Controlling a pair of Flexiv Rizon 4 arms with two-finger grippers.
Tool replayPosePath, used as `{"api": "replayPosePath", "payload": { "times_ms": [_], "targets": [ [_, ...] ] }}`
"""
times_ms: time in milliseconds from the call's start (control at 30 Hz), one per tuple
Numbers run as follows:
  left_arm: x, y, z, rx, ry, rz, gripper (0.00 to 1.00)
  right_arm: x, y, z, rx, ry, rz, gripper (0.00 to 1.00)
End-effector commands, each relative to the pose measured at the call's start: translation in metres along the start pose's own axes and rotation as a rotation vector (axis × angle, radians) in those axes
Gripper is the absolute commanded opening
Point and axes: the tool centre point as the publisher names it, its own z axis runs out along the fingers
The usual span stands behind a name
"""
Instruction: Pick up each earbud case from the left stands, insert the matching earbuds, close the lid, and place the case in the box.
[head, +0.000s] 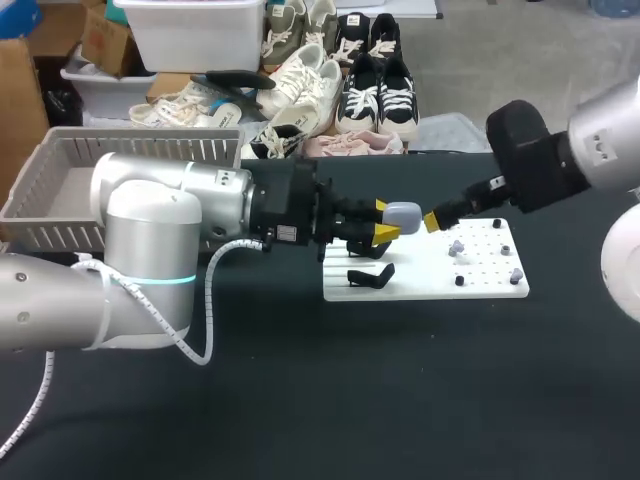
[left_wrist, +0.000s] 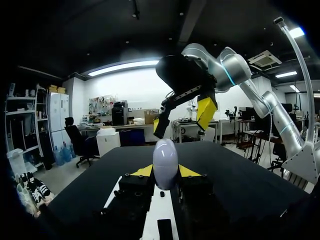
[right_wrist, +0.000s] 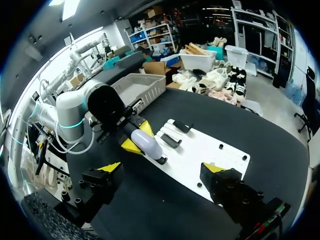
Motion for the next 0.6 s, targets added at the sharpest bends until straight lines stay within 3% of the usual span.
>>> {"api": "replayPosePath", "payload": {
  "times_ms": [33, 600],
  "targets": [
    [0.001, 0.000, 0.000, -0.001, -0.001, 0.001, 0.00, 0.000, 0.008, 0.005, 0.042, 0.014, -0.002, 1.00],
    [0.001, 0.000, 0.000, -0.001, -0.001, 0.001, 0.00, -0.001, 0.006, 0.028, 0.087, 0.063, 0.014, 1.00]
  ]
}}
